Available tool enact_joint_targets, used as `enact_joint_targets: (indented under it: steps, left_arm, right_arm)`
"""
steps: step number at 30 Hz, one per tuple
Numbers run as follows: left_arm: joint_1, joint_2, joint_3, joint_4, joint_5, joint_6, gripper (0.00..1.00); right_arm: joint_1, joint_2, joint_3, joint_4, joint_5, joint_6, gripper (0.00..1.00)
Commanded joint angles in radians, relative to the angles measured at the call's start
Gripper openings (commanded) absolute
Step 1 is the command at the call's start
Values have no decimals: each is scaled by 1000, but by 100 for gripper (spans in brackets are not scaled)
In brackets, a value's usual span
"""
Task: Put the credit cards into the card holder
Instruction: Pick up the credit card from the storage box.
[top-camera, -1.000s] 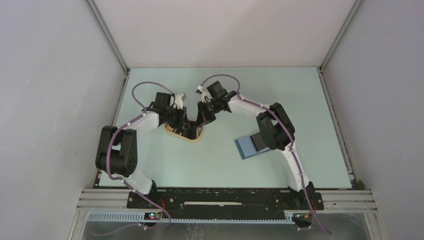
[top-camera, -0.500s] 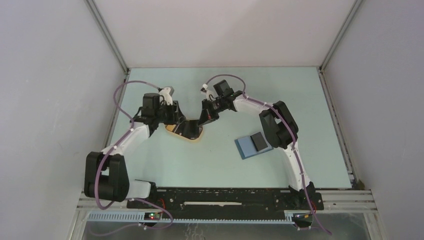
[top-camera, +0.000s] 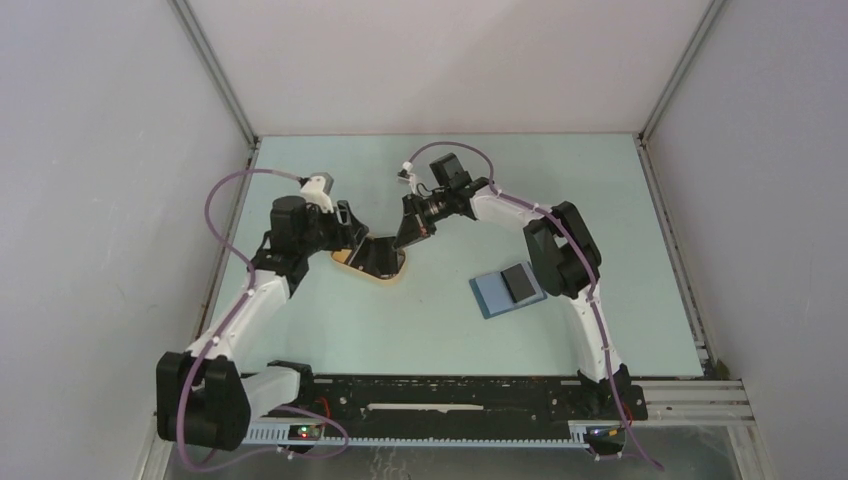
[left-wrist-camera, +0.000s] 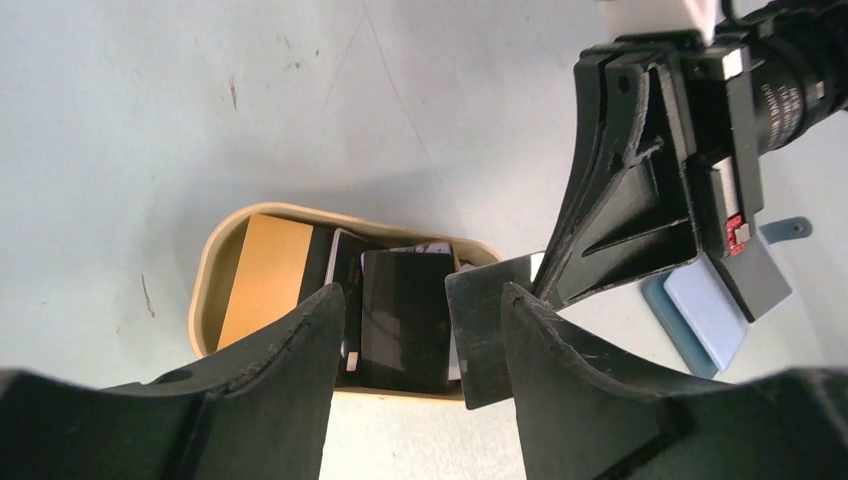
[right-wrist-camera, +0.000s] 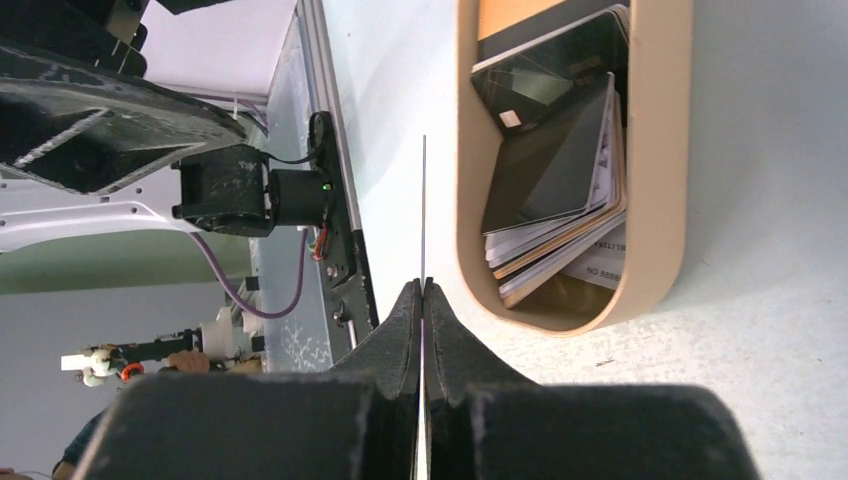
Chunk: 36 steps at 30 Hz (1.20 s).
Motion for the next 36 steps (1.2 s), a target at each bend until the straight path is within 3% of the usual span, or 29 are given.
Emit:
enact_joint_targets:
  steps: [1, 10, 16, 20, 24, 27, 31, 36]
  left_arm:
    - [6, -81, -39, 82, -28, -42, 66]
    - [6, -37, -48, 158, 84, -140, 63]
    - [7, -138, -139, 322, 222, -275, 64]
    - [7, -247, -200, 413, 292, -353, 67]
    - [-11, -331, -249, 517, 358, -431, 77]
    - [-77, -372, -273, 583, 387, -455, 83]
    - [-189, -403, -286, 638, 412, -438, 83]
    - [-362, -464, -353, 701, 312, -358, 86]
  right_arm:
    - [5, -62, 40, 14, -24, -24, 0]
    - [-22, -59, 44, 48, -120, 29, 0]
    - [-37, -166, 31, -179, -191, -242, 0]
    - [-61, -291, -65, -251, -232, -372, 0]
    - [-94, -429, -168, -378, -228, -544, 0]
    - [-123, -532, -249, -492, -220, -676, 0]
    - [-179, -668, -346, -618, -205, -819, 0]
    - [-261, -814, -468, -693, -194, -964, 0]
